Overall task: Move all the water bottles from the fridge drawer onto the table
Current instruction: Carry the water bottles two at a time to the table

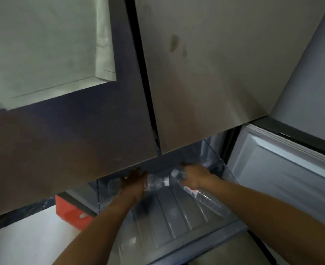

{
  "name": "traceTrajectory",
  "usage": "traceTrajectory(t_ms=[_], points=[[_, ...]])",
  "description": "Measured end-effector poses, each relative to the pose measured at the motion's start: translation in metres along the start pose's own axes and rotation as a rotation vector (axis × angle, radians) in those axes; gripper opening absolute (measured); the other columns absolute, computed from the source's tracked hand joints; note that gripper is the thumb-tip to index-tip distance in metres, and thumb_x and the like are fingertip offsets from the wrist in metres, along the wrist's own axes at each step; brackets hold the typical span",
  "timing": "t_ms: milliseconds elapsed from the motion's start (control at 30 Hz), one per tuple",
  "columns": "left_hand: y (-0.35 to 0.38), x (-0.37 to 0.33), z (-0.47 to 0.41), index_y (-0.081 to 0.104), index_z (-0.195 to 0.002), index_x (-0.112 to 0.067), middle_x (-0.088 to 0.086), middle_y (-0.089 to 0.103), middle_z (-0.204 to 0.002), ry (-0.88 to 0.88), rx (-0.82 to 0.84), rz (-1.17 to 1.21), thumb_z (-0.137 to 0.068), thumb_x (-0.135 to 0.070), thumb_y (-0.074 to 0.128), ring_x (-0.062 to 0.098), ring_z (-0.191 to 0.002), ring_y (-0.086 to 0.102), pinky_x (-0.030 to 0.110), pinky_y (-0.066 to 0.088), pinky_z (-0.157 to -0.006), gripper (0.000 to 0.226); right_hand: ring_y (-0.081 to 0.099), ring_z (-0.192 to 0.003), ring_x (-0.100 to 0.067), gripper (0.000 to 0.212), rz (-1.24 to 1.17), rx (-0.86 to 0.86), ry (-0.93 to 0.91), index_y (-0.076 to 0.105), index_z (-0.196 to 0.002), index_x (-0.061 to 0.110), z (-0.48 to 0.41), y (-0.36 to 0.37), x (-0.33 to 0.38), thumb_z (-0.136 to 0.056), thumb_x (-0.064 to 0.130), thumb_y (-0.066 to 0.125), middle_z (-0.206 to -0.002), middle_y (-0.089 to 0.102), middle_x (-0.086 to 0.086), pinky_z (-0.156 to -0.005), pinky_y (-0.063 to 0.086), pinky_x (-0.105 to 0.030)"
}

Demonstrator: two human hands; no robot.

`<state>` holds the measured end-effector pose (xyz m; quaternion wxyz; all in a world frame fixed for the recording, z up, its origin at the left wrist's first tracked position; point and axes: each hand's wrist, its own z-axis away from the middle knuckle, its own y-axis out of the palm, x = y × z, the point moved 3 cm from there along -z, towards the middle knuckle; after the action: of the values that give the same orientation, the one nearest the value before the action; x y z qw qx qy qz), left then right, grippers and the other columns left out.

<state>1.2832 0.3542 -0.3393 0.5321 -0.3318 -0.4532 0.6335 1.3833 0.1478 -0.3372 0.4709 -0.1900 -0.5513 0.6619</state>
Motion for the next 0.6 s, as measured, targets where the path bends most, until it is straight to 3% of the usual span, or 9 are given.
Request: traceTrajectory(t_ms=[100,167,300,400,600], points=[[-0.003,-0.002,0.002,0.034,-0.138,-0.029,0.003,0.041,-0.142,0.011,-0.007,-0.016,-0.084,-0.027,0.059,0.028,-0.134,0.035,0.055,0.031,-0.106,0.059,0.060,-0.107,-0.033,0.043,-0.137,0.000,0.000,0.050,-0.125,0.021,-0.015,0.012,0.007,-0.086,0.039,0.055,-0.123,0.062,-0.010,-0.085,0.049,-0.034],[-0.002,-0.004,0.004,0.037,-0.136,-0.030,0.004,0.041,-0.139,0.036,-0.002,-0.079,-0.086,-0.028,0.058,0.029,-0.132,0.034,0.053,0.032,-0.105,0.055,0.060,-0.105,-0.032,0.035,-0.198,-0.012,0.029,0.053,-0.119,0.020,-0.020,0.016,0.009,-0.087,0.034,0.057,-0.121,0.062,-0.010,-0.083,0.047,-0.033],[0.007,-0.013,0.008,0.030,-0.143,-0.032,0.011,0.027,-0.150,0.085,0.064,-0.188,-0.084,-0.029,0.062,0.034,-0.138,0.025,0.053,0.023,-0.111,0.067,0.062,-0.101,-0.030,0.027,-0.175,-0.069,0.002,0.055,-0.112,0.021,-0.014,0.005,0.005,-0.089,0.034,0.055,-0.114,0.066,-0.008,-0.078,0.045,-0.031],[0.007,-0.025,0.008,0.035,-0.139,-0.026,0.008,0.036,-0.143,0.131,0.036,-0.194,-0.080,-0.027,0.065,0.031,-0.132,0.033,0.049,0.027,-0.108,0.066,0.063,-0.096,-0.030,0.031,-0.095,-0.165,-0.062,0.057,-0.110,0.020,0.005,-0.020,-0.001,-0.084,0.036,0.059,-0.107,0.069,-0.008,-0.075,0.049,-0.032],[0.013,-0.074,0.003,0.057,-0.124,-0.020,0.010,0.053,-0.133,0.316,0.051,-0.379,-0.093,-0.032,0.047,0.032,-0.125,0.044,0.047,0.026,-0.107,0.034,0.061,-0.083,-0.026,0.037,-0.071,-0.239,-0.079,0.058,-0.101,0.016,0.052,-0.047,-0.021,-0.076,0.043,0.060,-0.099,0.064,-0.007,-0.066,0.042,-0.029]])
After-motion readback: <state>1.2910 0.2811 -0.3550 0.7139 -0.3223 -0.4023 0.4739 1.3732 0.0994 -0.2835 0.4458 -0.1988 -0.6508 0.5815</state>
